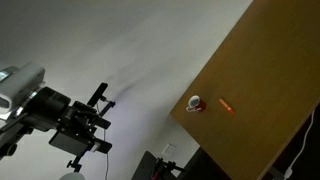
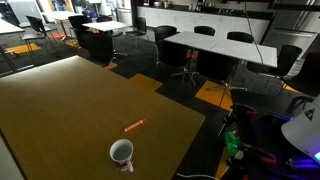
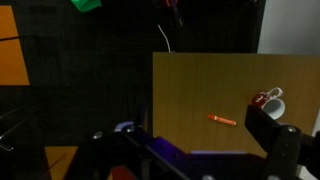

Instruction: Put the marker inside the mug.

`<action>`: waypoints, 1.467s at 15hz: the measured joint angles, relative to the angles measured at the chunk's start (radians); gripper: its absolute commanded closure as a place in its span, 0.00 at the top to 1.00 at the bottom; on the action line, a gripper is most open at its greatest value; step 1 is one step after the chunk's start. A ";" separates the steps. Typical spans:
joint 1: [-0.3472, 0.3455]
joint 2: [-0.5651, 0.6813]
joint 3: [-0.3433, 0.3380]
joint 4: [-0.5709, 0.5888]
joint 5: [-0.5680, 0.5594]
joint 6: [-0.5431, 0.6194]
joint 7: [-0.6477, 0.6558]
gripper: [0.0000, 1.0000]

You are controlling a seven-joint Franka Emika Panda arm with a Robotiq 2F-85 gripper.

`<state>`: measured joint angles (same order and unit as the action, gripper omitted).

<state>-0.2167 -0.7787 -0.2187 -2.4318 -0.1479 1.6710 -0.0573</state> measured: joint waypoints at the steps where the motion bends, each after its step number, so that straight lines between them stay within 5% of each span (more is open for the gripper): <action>1: 0.000 0.000 0.000 0.000 0.000 0.000 0.000 1.00; 13: 0.000 0.005 0.000 0.000 0.000 0.008 0.001 1.00; 22: 0.027 0.092 0.016 -0.002 -0.005 0.192 -0.010 1.00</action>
<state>-0.1898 -0.6869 -0.2027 -2.4338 -0.1534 1.8626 -0.0677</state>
